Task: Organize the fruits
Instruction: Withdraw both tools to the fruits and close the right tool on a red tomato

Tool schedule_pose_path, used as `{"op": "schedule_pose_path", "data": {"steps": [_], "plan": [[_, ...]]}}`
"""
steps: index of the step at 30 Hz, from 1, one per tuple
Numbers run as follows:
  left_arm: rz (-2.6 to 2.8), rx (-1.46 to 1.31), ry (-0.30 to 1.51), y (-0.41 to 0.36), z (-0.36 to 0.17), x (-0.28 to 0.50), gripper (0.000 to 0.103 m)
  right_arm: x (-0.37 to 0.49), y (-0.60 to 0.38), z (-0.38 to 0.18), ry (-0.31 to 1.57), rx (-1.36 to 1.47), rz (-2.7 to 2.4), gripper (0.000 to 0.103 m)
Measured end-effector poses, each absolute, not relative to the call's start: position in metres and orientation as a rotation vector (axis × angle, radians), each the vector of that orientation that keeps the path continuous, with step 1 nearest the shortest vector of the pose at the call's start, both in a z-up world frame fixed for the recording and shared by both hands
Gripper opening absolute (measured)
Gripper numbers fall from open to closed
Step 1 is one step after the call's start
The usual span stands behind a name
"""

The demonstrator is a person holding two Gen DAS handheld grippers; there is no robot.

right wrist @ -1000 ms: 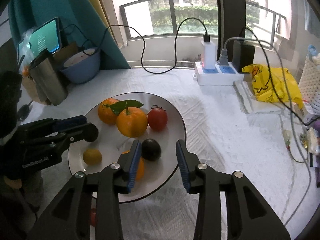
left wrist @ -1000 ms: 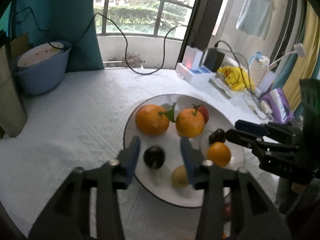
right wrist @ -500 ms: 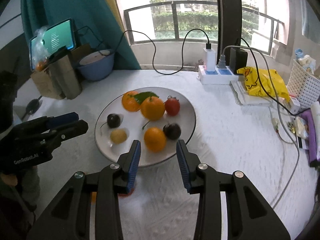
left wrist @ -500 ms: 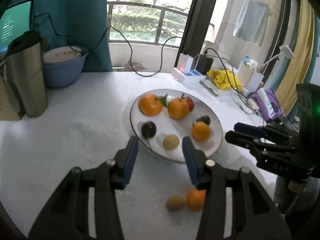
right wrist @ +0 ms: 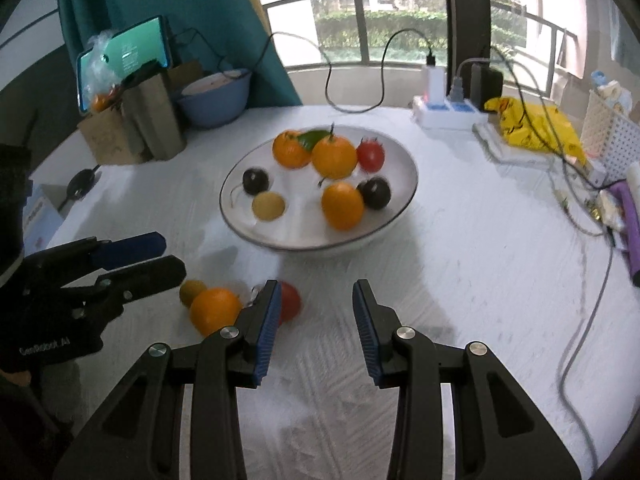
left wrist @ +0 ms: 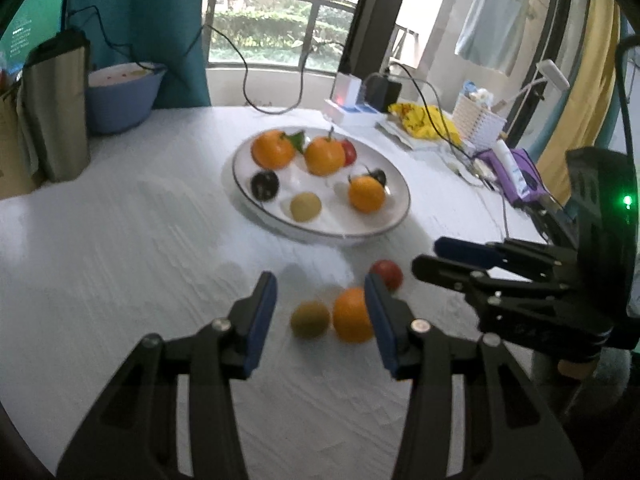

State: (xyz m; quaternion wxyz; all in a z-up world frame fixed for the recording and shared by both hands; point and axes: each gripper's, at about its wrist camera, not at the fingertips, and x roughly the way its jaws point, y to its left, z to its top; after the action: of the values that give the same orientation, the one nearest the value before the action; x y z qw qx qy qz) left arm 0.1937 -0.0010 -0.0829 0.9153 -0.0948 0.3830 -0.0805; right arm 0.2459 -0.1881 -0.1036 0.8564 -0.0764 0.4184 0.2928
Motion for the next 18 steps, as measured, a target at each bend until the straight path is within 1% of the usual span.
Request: {"op": "schedule_pose_path", "data": {"steps": [11, 18], "plan": [[-0.21, -0.145, 0.815, -0.018, -0.094, 0.198, 0.047, 0.249, -0.175, -0.119, 0.921, -0.18, 0.678, 0.039], [-0.22, -0.03, 0.799, -0.027, -0.094, 0.205, 0.047, 0.257, -0.166, -0.125, 0.943, -0.177, 0.733, 0.039]]}}
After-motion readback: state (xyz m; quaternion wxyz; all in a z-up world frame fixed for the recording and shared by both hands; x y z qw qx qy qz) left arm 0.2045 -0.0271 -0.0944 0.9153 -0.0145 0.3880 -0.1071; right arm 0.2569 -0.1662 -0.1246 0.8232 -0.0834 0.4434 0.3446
